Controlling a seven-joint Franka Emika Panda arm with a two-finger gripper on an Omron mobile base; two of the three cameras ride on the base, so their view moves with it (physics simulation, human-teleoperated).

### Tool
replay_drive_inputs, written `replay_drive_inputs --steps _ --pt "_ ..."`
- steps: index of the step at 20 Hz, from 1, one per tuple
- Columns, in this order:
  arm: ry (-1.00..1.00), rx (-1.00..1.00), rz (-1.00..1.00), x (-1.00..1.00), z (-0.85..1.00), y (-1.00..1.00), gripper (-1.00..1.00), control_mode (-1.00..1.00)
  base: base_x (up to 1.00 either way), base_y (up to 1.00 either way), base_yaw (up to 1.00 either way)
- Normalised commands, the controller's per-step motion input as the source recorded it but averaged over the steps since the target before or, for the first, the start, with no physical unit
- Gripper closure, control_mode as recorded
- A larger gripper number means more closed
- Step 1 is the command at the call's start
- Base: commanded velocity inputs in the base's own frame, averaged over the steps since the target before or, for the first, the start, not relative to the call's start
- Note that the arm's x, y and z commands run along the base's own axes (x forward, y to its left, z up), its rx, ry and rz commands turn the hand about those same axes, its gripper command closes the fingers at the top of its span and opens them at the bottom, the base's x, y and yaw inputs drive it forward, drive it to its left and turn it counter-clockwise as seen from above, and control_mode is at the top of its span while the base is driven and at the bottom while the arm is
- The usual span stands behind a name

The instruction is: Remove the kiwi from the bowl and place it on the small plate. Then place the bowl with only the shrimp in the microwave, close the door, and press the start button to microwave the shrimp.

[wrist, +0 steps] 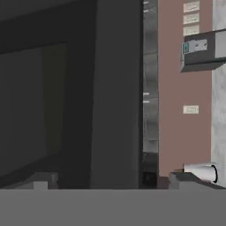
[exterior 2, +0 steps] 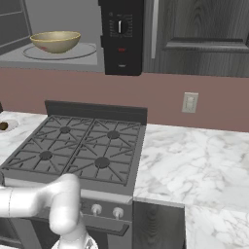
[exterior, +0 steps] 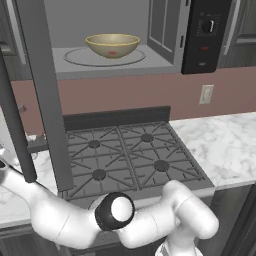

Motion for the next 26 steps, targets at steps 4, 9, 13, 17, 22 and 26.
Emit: replay_drive_inputs --steps 4,9,13,17,22,26 --pt "-0.06 0.38 0.00 -0.11 -0.02 -1.00 -1.00 -1.00 0.00 0.00 0.00" --pt "-0.01 0.41 0.00 -0.06 -0.13 -1.00 -1.00 -1.00 0.00 0.00 0.00" --pt "-0.03 0.38 0.00 0.00 0.00 -1.00 -1.00 -1.00 0.00 0.00 0.00" --pt "-0.01 0.35 0.07 0.00 -0.10 -1.00 -1.00 -1.00 0.00 0.00 0.00" --pt "0.00 0.22 0.34 0.27 -0.14 -1.00 -1.00 -1.00 0.00 0.00 0.00" --pt "-0.01 0.16 0.42 0.57 0.00 -0.91 -1.00 -1.00 0.00 0.00 0.00"
